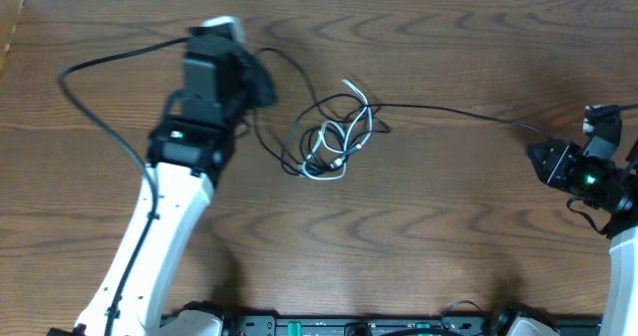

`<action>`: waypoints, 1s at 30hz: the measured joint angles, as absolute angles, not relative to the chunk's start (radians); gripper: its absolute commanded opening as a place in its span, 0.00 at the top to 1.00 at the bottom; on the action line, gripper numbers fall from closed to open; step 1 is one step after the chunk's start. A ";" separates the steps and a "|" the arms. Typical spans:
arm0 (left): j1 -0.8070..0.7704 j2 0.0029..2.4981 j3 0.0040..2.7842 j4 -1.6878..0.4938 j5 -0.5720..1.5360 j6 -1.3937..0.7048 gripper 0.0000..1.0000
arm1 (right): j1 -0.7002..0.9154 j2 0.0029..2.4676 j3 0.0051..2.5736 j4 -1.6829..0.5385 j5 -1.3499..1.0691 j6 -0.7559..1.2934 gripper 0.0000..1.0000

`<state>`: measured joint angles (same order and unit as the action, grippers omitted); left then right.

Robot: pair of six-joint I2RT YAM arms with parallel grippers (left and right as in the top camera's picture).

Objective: Untangle cables

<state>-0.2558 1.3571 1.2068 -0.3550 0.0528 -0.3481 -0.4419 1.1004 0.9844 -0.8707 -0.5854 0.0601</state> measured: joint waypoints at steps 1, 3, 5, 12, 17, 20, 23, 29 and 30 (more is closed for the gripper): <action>-0.292 1.356 1.207 -0.345 0.056 -0.348 0.90 | -0.442 1.104 0.984 -0.871 -0.583 0.056 0.08; -0.351 1.350 1.207 -0.319 0.063 -0.348 0.91 | -0.442 1.108 0.984 -0.871 -0.582 0.044 0.01; -0.416 1.336 1.207 -0.278 0.069 -0.348 0.91 | -0.442 1.108 0.984 -0.871 -0.582 0.028 0.01; -0.561 1.229 1.207 -0.187 0.068 -0.348 0.91 | -0.428 1.108 0.984 -0.852 -0.638 -0.012 0.01; -0.574 1.151 1.207 -0.181 0.055 -0.348 0.90 | -0.360 1.119 0.984 -0.780 -0.679 -0.008 0.09; -0.574 1.121 1.207 -0.182 0.050 -0.348 0.91 | -0.289 1.143 0.984 -0.704 -0.689 0.021 0.21; -0.574 1.101 1.207 -0.183 0.050 -0.348 0.91 | -0.199 1.183 0.984 -0.603 -0.696 0.058 0.39; -0.574 1.080 1.207 -0.187 0.054 -0.348 0.91 | 0.000 1.297 0.984 -0.435 -0.704 0.126 0.41; -0.574 1.079 1.207 -0.191 0.054 -0.348 0.91 | 0.033 1.317 0.984 -0.414 -0.704 0.129 0.41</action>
<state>-0.5735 1.0786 1.2068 -0.1909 0.0544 -0.3477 0.0326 1.3167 0.9844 -0.4141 -0.7040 0.1287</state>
